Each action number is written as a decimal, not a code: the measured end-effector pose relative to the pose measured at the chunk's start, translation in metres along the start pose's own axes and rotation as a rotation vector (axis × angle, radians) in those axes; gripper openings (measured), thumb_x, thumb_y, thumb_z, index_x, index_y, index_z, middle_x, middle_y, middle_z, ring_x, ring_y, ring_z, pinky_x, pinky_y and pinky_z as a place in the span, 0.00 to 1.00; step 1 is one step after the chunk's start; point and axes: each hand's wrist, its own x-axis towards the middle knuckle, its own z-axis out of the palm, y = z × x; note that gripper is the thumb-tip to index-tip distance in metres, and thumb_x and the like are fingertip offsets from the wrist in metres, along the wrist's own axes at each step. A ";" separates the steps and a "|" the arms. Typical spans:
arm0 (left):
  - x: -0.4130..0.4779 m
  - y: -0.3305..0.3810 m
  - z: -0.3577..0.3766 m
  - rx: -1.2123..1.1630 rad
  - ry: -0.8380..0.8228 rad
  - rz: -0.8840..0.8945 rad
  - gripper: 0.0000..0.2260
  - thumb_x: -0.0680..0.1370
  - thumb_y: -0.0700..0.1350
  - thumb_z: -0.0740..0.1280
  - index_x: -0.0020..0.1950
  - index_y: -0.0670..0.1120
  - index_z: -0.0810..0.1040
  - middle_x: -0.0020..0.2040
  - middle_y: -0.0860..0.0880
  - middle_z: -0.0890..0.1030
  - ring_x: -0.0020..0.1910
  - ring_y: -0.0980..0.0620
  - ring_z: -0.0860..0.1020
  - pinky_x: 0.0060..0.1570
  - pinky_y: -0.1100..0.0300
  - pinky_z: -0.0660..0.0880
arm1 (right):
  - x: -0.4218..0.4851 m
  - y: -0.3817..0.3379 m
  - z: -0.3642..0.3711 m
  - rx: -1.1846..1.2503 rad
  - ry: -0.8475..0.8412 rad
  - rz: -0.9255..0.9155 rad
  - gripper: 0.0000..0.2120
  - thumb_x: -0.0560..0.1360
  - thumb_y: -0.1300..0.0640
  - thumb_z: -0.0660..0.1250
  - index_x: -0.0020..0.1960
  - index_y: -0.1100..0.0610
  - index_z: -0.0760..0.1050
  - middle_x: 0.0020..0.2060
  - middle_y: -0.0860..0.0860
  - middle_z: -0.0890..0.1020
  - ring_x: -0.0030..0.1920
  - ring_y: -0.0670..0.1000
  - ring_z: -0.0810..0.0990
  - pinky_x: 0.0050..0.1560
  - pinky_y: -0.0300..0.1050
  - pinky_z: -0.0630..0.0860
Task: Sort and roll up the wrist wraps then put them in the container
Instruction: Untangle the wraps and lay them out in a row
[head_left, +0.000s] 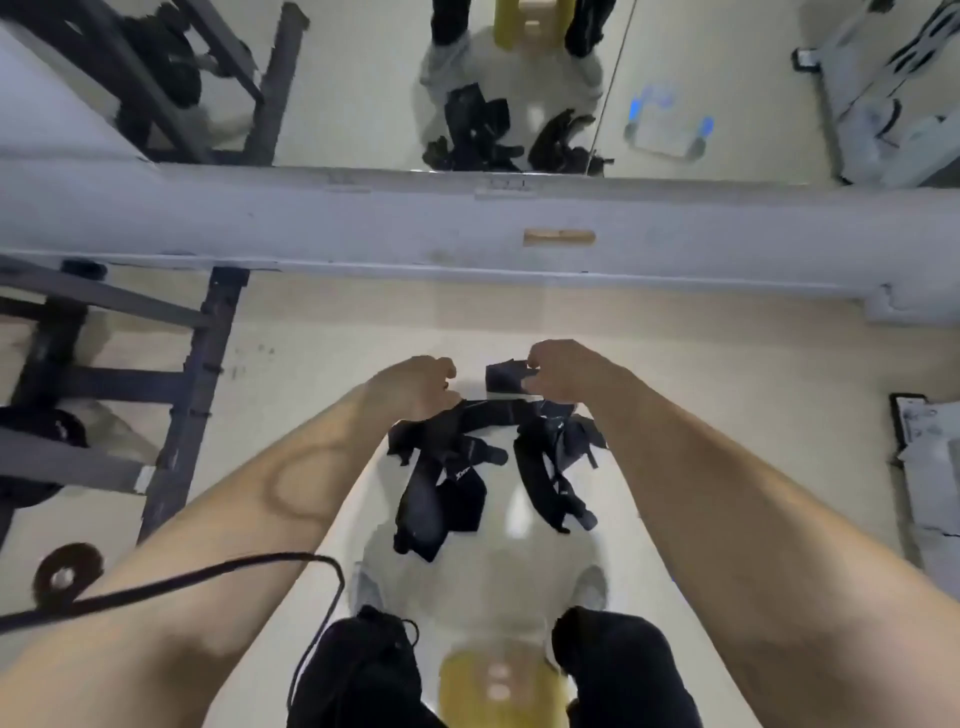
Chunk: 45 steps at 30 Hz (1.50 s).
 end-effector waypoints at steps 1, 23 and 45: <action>0.013 -0.002 0.020 -0.007 -0.006 0.001 0.22 0.83 0.53 0.62 0.76 0.48 0.68 0.72 0.47 0.74 0.69 0.45 0.72 0.67 0.52 0.70 | 0.014 0.006 0.018 0.010 0.001 -0.010 0.19 0.80 0.52 0.64 0.69 0.58 0.74 0.66 0.54 0.78 0.65 0.59 0.76 0.65 0.53 0.74; 0.213 -0.128 0.368 -0.043 0.092 -0.030 0.24 0.83 0.53 0.64 0.77 0.46 0.66 0.69 0.45 0.75 0.66 0.45 0.74 0.50 0.56 0.70 | 0.246 0.054 0.392 -0.157 0.045 -0.053 0.19 0.77 0.53 0.64 0.65 0.60 0.77 0.61 0.58 0.81 0.61 0.61 0.79 0.62 0.57 0.78; 0.048 -0.073 0.332 0.224 0.354 0.064 0.25 0.81 0.57 0.65 0.74 0.46 0.70 0.70 0.44 0.76 0.67 0.41 0.74 0.62 0.52 0.73 | 0.081 0.013 0.394 -0.138 0.275 -0.200 0.08 0.77 0.48 0.67 0.44 0.53 0.76 0.43 0.52 0.79 0.50 0.59 0.77 0.50 0.50 0.76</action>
